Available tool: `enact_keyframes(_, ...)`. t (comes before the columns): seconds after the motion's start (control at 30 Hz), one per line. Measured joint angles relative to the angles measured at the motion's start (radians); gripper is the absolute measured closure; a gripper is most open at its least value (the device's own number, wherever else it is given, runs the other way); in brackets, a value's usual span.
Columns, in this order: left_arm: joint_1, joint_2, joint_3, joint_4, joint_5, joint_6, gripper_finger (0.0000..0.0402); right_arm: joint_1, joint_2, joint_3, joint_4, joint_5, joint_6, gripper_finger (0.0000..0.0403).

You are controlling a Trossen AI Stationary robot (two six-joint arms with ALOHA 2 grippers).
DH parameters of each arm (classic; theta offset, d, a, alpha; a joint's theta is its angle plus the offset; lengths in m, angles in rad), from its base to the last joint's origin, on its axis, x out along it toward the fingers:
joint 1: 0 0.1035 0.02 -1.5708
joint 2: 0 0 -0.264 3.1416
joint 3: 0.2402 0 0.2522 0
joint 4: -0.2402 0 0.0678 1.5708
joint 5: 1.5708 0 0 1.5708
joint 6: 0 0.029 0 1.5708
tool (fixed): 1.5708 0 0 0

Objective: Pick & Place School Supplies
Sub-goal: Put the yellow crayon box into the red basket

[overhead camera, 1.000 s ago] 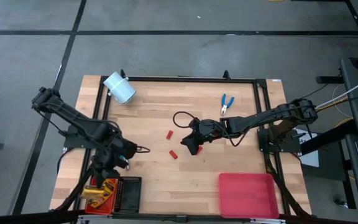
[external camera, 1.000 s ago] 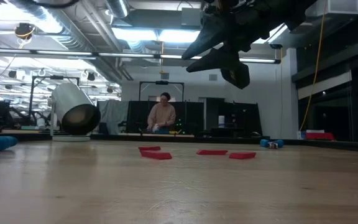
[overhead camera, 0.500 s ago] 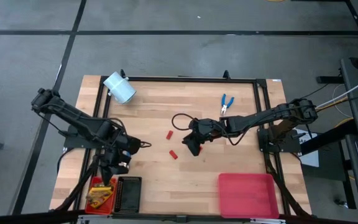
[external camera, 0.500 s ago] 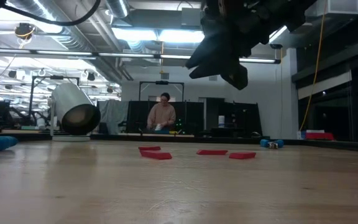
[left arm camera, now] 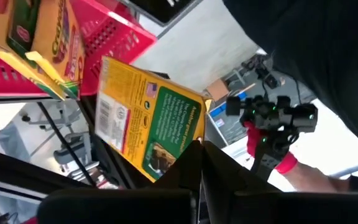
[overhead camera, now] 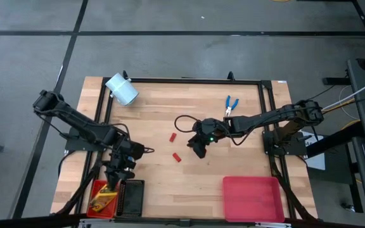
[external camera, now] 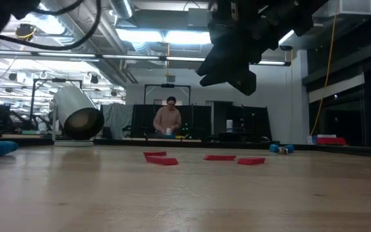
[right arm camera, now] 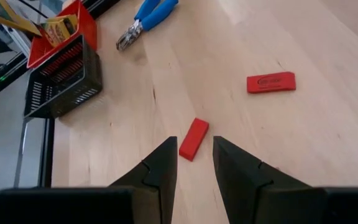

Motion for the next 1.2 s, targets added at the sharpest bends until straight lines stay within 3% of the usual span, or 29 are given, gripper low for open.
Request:
enact_keyframes(0.6,-0.160,0.000,-0.201,0.439,-0.087,-0.242,0.0400,0.001,0.000,0.000,-0.003,-0.007,0.049,0.0295)
enact_keyframes(0.87,-0.199,0.000,-0.243,0.456,-0.152,-0.218,0.0397,0.001,0.000,0.000,-0.003,-0.007,0.081,0.0295)
enact_keyframes(1.0,-0.201,0.000,-0.245,0.442,-0.209,-0.168,0.0372,0.001,0.000,0.000,-0.003,-0.007,0.102,0.0295)
enact_keyframes(1.2,-0.201,-0.001,-0.245,0.376,-0.238,-0.090,0.0302,0.001,0.000,0.000,-0.002,-0.013,0.121,0.0295)
